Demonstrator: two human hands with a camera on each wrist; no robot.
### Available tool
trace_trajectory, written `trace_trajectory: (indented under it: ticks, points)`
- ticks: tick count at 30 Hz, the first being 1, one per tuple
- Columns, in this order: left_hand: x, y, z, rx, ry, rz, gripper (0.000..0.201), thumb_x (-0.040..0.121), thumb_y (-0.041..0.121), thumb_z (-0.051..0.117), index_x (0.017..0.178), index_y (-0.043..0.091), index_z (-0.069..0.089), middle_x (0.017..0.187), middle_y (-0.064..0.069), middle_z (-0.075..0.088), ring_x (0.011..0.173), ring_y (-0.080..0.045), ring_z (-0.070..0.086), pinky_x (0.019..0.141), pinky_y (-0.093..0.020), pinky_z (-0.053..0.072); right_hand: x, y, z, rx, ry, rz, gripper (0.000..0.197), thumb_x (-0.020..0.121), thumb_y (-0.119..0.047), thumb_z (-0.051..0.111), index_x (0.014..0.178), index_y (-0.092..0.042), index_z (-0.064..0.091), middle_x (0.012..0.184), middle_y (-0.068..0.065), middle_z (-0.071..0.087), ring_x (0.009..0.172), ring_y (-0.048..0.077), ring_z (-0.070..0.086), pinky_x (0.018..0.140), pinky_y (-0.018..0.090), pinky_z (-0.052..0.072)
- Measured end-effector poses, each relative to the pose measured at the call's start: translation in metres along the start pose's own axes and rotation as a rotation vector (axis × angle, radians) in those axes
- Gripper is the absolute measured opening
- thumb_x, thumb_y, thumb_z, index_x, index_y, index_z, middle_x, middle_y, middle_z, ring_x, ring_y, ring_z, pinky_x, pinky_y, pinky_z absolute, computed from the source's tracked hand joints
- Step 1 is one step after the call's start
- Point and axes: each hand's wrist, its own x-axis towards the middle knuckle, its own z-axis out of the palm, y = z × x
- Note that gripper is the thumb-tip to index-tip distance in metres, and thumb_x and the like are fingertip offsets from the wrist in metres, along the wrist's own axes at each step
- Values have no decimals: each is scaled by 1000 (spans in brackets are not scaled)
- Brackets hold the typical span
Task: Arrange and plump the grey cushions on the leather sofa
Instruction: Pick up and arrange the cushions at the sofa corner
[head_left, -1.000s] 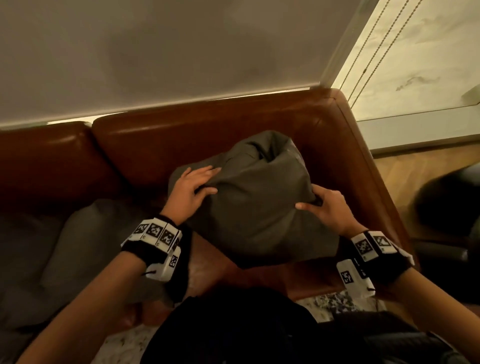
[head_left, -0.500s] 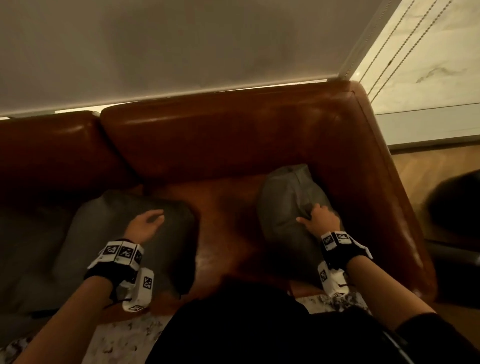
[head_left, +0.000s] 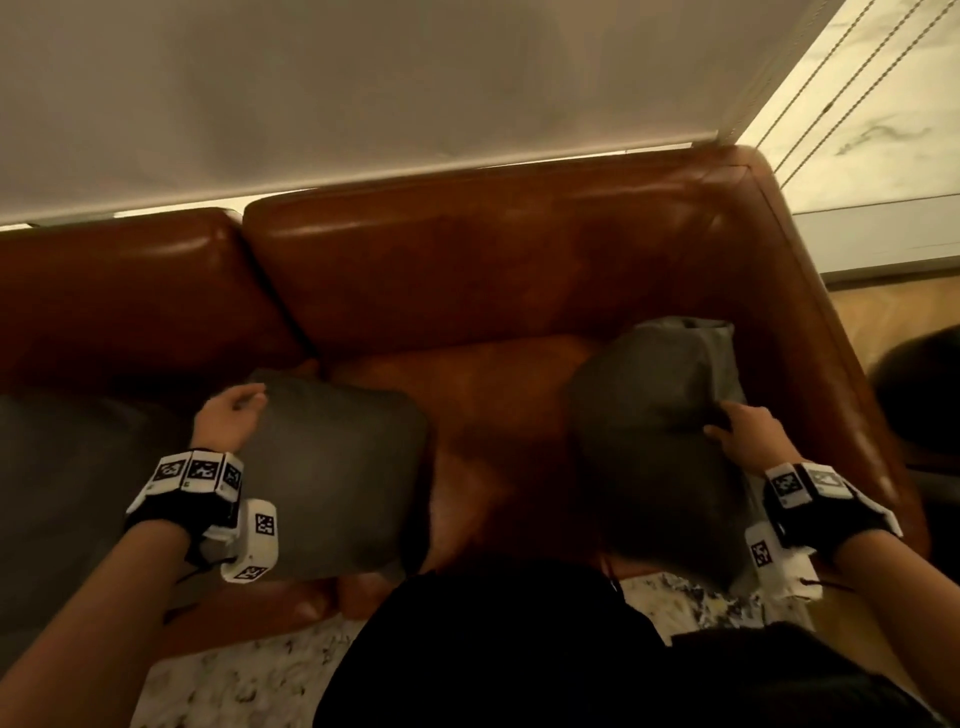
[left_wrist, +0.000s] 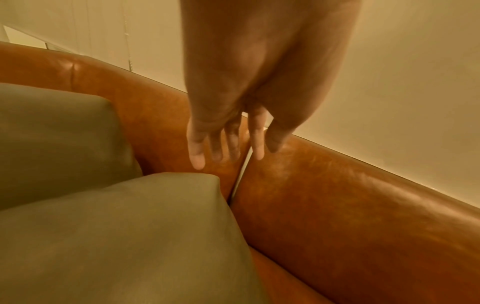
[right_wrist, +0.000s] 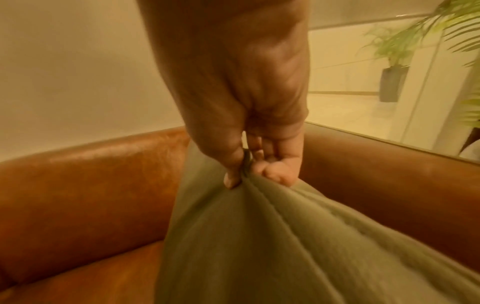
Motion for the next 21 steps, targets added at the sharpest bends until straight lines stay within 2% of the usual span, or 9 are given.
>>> trace_trajectory:
  ticks: [2, 6, 10, 13, 14, 16, 18, 21]
  points:
    - [6, -4, -8, 5, -4, -46, 34, 95, 21, 49, 125, 9, 58, 129, -21, 57, 122, -36, 49, 103, -38, 35, -7, -14, 16, -27, 8, -5, 48, 93, -25, 54, 138, -12, 44, 133, 22, 52, 120, 40, 51, 99, 45, 44]
    - [25, -15, -16, 43, -19, -69, 36, 93, 25, 52, 125, 11, 57, 129, -19, 57, 122, -35, 50, 106, -40, 37, -16, -37, 48, -55, -65, -12, 49, 92, -33, 54, 136, -14, 41, 129, 16, 55, 115, 34, 55, 91, 39, 45]
    - [50, -20, -25, 90, -4, -86, 40, 91, 25, 55, 128, 10, 55, 131, -19, 56, 122, -35, 51, 106, -38, 37, -15, -37, 51, -33, -37, 90, 51, 87, -45, 58, 123, -13, 45, 120, 17, 58, 106, 35, 58, 83, 41, 48]
    - [72, -26, -26, 120, -51, -119, 45, 91, 27, 56, 132, 8, 51, 133, -19, 54, 123, -36, 50, 105, -38, 37, -16, -36, 44, -60, -29, 150, 54, 82, -52, 61, 112, -10, 45, 108, 15, 59, 95, 33, 59, 79, 41, 50]
    - [79, -28, -24, 119, -73, -137, 48, 91, 28, 56, 133, 7, 49, 135, -19, 52, 125, -36, 48, 106, -38, 36, -17, -37, 42, -54, -28, 158, 53, 83, -50, 61, 110, -8, 45, 106, 15, 58, 93, 33, 59, 81, 43, 51]
    - [90, -27, -19, 137, -139, -177, 56, 90, 36, 56, 137, 9, 44, 142, -17, 45, 131, -36, 42, 110, -39, 32, -23, -44, 40, -56, 4, 175, 49, 86, -43, 59, 115, -5, 45, 114, 19, 56, 100, 36, 58, 89, 49, 48]
    - [97, -23, -11, 191, -241, -220, 68, 88, 49, 53, 143, 12, 35, 150, -14, 34, 137, -36, 34, 113, -41, 28, -32, -56, 41, -104, 52, 187, 49, 89, -39, 55, 123, -6, 44, 128, 21, 50, 113, 39, 52, 99, 54, 39]
    - [108, -17, 6, 313, -341, -195, 88, 80, 65, 51, 145, 9, 30, 153, -15, 28, 139, -36, 30, 115, -45, 27, -47, -89, 42, -114, 142, 121, 47, 91, -34, 53, 130, -9, 43, 132, 20, 44, 123, 39, 43, 103, 57, 28]
